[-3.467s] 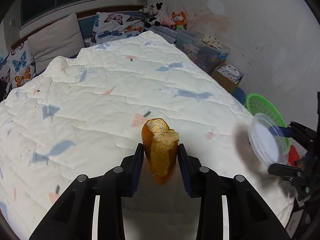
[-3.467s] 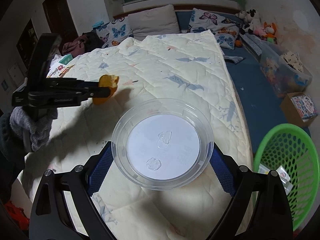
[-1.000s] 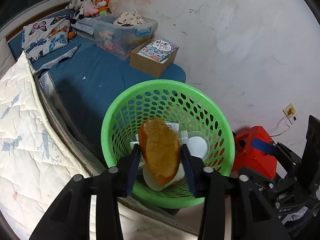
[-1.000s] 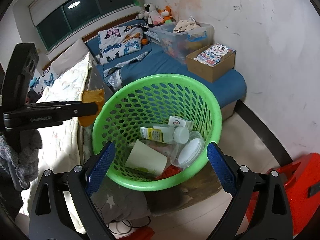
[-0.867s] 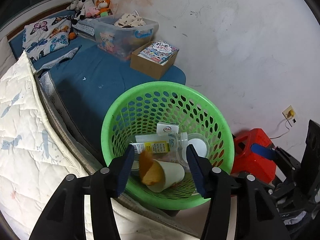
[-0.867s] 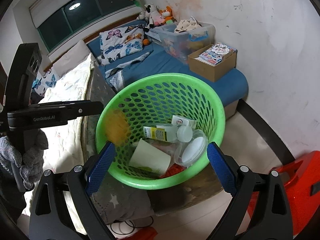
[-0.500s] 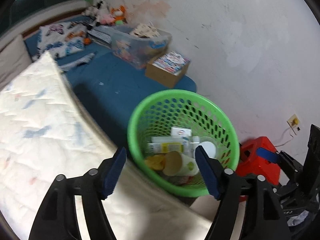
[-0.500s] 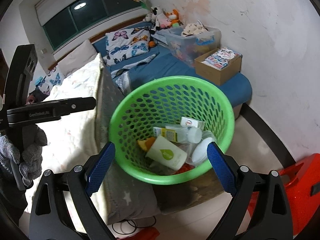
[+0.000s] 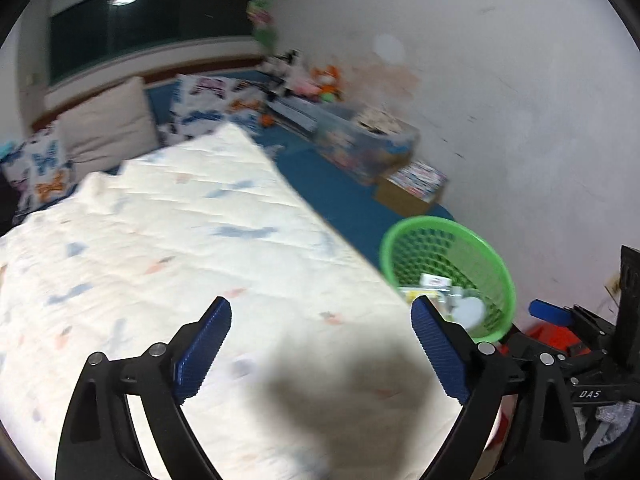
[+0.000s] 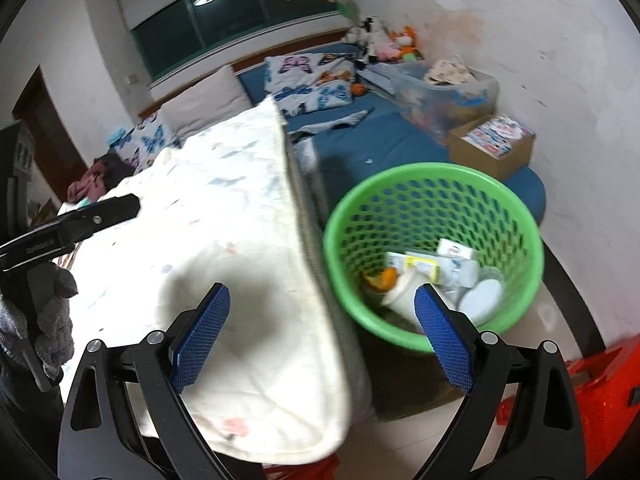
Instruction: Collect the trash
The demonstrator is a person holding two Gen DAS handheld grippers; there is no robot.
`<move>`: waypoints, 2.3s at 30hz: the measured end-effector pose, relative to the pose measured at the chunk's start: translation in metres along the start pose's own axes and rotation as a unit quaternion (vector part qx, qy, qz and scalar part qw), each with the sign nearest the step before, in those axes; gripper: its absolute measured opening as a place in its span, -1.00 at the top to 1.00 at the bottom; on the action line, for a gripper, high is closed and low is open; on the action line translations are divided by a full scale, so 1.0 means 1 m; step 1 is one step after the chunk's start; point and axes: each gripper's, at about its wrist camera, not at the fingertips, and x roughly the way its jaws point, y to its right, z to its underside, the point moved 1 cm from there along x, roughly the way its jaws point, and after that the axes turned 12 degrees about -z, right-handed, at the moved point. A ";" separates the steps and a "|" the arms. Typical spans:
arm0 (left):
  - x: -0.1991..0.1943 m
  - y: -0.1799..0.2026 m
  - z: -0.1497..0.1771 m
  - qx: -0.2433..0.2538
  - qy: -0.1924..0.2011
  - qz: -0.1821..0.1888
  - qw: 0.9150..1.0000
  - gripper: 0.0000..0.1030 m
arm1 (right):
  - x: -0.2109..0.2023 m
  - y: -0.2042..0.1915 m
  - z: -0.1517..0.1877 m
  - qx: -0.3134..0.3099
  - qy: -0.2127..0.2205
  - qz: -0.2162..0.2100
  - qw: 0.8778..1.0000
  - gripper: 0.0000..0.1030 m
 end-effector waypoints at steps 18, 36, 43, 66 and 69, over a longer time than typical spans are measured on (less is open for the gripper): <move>-0.093 -0.124 0.069 -0.108 0.033 -0.127 0.985 -0.86 | 0.025 -0.111 0.013 -0.086 -0.018 -0.017 0.996 -0.85; -0.122 -0.142 0.106 -0.150 0.041 -0.184 0.971 -0.87 | 0.010 -0.131 0.021 -0.099 0.008 -0.003 0.995 -0.91; -0.121 -0.129 0.109 -0.139 0.037 -0.172 0.975 -0.87 | 0.010 -0.130 0.024 -0.100 0.008 -0.003 0.995 -0.91; -0.108 -0.109 0.107 -0.119 0.017 -0.167 0.979 -0.87 | 0.011 -0.125 0.028 -0.093 0.005 0.000 0.996 -0.91; -0.108 -0.109 0.108 -0.120 0.017 -0.168 0.978 -0.87 | 0.012 -0.124 0.029 -0.092 0.004 0.000 0.996 -0.91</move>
